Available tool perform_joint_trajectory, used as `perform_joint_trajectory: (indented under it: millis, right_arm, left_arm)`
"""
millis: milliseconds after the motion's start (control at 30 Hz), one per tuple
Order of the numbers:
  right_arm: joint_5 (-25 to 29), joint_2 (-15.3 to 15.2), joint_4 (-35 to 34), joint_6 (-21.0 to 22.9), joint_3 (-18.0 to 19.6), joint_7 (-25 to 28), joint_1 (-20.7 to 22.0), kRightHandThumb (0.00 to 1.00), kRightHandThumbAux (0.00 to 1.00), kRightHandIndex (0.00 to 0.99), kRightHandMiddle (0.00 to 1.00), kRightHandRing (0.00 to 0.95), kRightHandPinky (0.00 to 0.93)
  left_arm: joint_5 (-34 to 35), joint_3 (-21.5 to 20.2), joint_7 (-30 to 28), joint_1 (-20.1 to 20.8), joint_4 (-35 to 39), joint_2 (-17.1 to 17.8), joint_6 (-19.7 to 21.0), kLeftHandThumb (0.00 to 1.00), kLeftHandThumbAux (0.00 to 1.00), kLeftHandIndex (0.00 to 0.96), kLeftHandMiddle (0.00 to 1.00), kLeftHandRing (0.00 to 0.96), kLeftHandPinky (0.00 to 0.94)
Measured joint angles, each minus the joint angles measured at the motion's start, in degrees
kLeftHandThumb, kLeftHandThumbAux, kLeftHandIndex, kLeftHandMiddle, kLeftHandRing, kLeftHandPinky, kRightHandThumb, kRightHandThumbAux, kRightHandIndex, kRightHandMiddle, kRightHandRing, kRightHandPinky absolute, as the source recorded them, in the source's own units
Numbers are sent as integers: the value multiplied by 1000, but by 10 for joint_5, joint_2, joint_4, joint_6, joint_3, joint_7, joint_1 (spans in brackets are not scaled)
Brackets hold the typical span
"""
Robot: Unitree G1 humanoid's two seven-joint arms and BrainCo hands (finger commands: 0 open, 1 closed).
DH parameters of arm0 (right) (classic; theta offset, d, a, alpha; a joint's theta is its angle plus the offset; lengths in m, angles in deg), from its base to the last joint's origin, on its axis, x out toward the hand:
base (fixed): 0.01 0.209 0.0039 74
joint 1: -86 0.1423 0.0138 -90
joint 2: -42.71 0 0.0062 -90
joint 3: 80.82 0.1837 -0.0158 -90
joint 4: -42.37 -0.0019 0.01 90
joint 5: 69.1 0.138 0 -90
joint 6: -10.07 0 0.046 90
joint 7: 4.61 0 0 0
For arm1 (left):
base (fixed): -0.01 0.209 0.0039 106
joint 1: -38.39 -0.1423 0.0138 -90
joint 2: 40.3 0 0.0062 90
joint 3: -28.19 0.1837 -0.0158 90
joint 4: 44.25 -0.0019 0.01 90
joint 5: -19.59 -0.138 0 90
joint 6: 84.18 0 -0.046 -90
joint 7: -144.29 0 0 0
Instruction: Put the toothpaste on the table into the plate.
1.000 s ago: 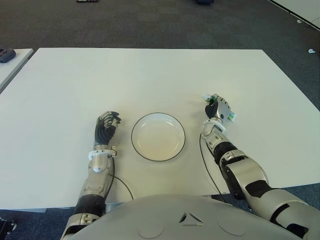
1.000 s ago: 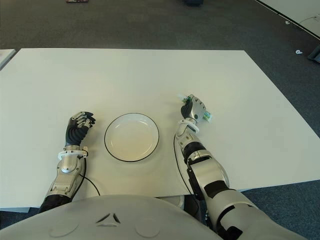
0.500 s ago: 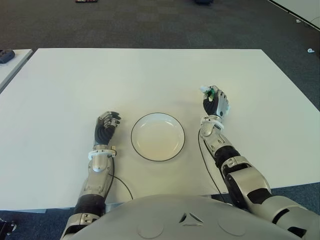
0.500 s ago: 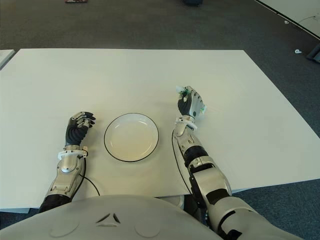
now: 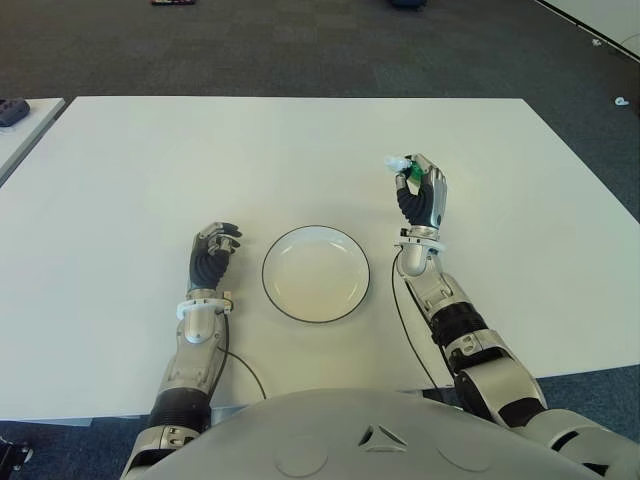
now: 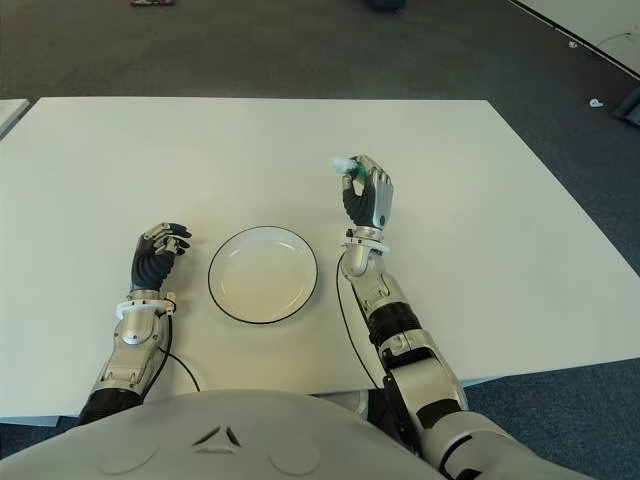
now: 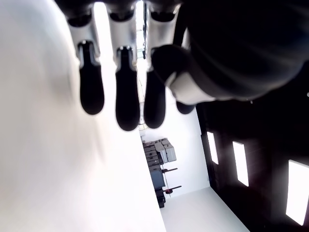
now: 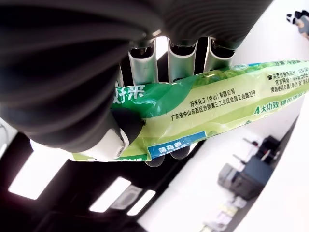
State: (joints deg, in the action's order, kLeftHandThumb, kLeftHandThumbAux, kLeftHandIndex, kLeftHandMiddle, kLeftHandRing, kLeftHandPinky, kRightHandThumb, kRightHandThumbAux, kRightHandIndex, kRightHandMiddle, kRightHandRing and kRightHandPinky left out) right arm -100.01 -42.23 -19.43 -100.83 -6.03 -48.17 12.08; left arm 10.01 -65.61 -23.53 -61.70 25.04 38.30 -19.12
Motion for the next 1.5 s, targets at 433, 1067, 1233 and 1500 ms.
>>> perform_joint_trajectory:
  millis: [433,1067,1233,1500]
  right_arm:
    - [-5,-6,-145,-69,-35,126,-64,705,724,438,846,838,819]
    - [-14,-65,-164,-157,-100,347,-69,710,720,440,850,834,837]
    - [-17,-67,-152,-167,-115,386,-59,710,718,441,850,835,845]
    - [-25,-66,-132,-168,-139,443,-48,711,716,441,862,843,855]
  left_arm:
    - [-1,0,0,1,-2,1,0,836,678,422,471,540,499]
    - [-5,0,0,1,-2,3,0,836,676,430,467,530,495]
    - [-6,1,0,1,-2,3,0,836,677,428,468,534,499]
    - [-7,1,0,1,-1,3,0,836,677,428,468,536,498]
